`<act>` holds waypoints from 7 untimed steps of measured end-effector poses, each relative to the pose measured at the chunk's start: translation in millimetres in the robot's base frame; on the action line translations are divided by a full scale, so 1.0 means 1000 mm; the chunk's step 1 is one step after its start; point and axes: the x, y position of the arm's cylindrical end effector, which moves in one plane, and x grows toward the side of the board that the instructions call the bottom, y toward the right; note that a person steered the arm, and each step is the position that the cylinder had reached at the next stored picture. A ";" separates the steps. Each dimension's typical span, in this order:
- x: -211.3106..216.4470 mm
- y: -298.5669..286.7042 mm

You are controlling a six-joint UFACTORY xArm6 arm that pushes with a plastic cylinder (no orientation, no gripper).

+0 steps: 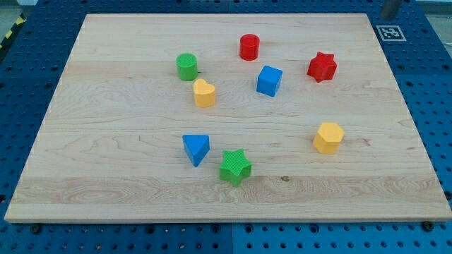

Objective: Move your arm towards the yellow hexagon

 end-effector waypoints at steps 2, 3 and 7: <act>0.000 0.000; 0.000 0.001; 0.122 -0.017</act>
